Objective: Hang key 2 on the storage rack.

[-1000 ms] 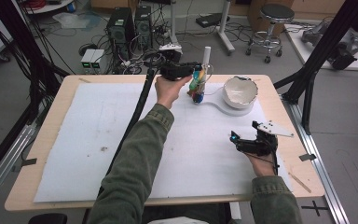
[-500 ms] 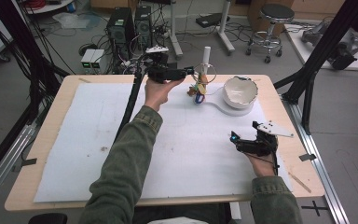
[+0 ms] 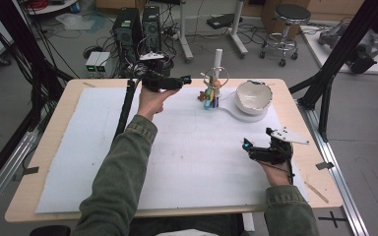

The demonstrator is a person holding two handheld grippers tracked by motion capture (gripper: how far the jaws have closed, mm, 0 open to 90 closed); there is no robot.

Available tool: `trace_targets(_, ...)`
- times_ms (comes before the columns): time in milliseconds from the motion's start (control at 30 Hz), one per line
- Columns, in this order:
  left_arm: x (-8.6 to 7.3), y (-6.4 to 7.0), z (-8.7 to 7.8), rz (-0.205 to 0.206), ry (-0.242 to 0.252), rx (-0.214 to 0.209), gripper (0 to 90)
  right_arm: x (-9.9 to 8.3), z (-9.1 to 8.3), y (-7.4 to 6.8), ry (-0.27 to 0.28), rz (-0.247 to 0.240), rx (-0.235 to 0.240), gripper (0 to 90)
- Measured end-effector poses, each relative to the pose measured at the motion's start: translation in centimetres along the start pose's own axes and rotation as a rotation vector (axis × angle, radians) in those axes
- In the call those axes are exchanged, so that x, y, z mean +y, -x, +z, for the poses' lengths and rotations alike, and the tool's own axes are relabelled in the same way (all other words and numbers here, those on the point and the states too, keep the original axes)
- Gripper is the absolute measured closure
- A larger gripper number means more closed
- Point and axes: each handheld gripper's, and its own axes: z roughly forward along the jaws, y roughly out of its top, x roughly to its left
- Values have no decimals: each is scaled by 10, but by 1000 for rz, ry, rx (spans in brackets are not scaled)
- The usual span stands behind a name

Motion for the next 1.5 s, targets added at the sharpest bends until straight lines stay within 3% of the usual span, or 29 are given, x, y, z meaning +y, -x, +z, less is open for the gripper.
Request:
trace_targets(100, -4, -3, -6, 22, -8, 9, 16, 0, 0, 0, 1, 0, 1, 5)
trace_targets(300, -9, -9, -18, 9, -12, 22, 16, 1, 2, -1, -1, -12, 2, 5)
trace_targets(600, -16, -14, -34, 37, -27, 53, 16, 1, 3, -2, -5, -12, 2, 5)
trace_targets(1000, -28, -8, -45, 94, -60, 60, 16, 2, 4, -3, -8, -13, 3, 5)
trace_targets(1500, -56, -22, -82, 66, -44, 114, 16, 2, 4, -3, -9, -22, 2, 5)
